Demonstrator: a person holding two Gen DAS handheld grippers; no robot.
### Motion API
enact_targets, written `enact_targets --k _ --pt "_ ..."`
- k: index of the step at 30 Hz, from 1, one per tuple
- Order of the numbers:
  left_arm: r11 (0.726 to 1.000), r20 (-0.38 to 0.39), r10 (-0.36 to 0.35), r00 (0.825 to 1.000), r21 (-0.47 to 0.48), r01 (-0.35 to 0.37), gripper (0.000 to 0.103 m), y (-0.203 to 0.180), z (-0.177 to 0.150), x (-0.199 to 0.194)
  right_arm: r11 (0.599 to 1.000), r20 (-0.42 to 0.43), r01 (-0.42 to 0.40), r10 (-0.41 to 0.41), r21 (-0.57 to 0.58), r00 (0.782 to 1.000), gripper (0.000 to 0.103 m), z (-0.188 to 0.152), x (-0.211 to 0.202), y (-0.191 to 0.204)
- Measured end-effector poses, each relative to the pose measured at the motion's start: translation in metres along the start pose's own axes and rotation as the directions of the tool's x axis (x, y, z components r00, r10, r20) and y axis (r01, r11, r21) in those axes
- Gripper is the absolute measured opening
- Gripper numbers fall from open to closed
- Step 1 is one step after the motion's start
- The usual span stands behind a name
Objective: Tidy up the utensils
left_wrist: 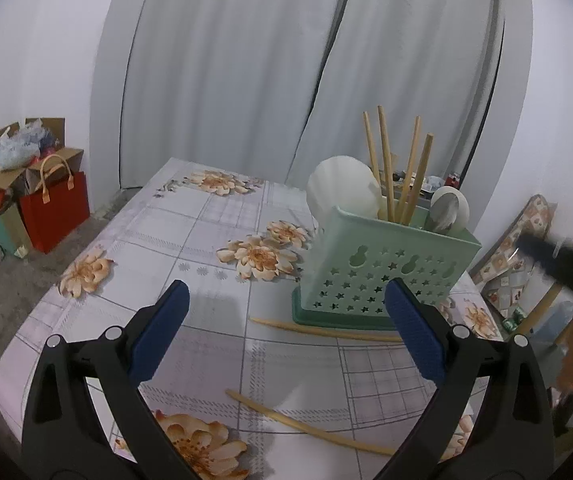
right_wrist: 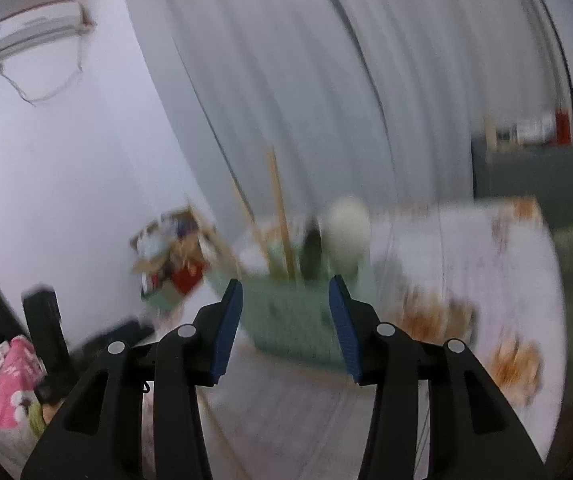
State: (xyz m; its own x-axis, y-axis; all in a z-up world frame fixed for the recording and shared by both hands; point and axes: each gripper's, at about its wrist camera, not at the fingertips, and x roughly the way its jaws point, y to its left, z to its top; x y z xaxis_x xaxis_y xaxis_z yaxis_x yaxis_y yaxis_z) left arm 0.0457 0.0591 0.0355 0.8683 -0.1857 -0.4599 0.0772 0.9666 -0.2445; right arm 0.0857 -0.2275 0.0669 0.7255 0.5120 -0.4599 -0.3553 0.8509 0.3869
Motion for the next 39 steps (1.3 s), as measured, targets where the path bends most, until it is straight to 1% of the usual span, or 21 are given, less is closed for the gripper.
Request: enact_targets --k 2,5,8,11,15,17,22,28,33,39 --pt "1.0 -0.01 0.01 1.0 0.004 -0.01 0.094 0.0 -0.001 0.001 1.0 -0.057 0.026 -0.025 0.012 0.998 0.044 -0.014 0.01 -0.006" --pt "0.999 -0.024 0.03 0.999 0.023 -0.029 0.094 -0.001 -0.004 0.003 0.997 -0.109 0.067 -0.063 0.028 0.992 0.044 -0.026 0.018 -0.017" --pt "0.999 -0.047 0.043 0.998 0.03 -0.042 0.094 -0.002 -0.007 0.005 0.993 -0.128 0.121 -0.119 0.012 0.985 0.044 -0.028 0.022 -0.028" --pt "0.999 -0.075 0.049 0.996 0.026 -0.047 0.094 -0.001 -0.01 0.008 0.99 -0.159 0.139 -0.137 0.002 0.978 0.044 -0.031 0.033 -0.042" --pt "0.998 -0.09 0.054 0.995 0.034 -0.051 0.094 -0.002 -0.017 0.009 0.992 -0.226 0.125 -0.117 0.024 0.967 0.036 -0.034 0.054 -0.062" --pt "0.998 -0.105 0.059 0.993 0.041 -0.055 0.094 0.0 -0.022 0.01 0.993 -0.251 0.105 -0.09 0.045 0.964 0.034 -0.033 0.066 -0.073" --pt "0.997 -0.148 0.068 0.987 0.037 -0.063 0.094 0.007 -0.032 0.016 0.994 -0.312 0.107 -0.093 0.03 0.945 0.03 -0.033 0.09 -0.082" --pt "0.996 -0.164 0.085 0.983 0.031 -0.081 0.094 0.016 -0.035 0.019 0.997 -0.4 0.069 -0.08 -0.042 0.913 0.027 -0.048 0.102 -0.064" --pt "0.996 -0.181 0.085 0.98 0.024 -0.082 0.094 0.02 -0.04 0.021 0.997 -0.453 0.015 -0.046 -0.072 0.89 0.026 -0.064 0.096 -0.045" --pt "0.996 -0.188 0.084 0.978 0.032 -0.079 0.094 0.016 -0.045 0.02 0.994 -0.507 -0.047 -0.01 -0.099 0.862 0.026 -0.082 0.087 -0.017"
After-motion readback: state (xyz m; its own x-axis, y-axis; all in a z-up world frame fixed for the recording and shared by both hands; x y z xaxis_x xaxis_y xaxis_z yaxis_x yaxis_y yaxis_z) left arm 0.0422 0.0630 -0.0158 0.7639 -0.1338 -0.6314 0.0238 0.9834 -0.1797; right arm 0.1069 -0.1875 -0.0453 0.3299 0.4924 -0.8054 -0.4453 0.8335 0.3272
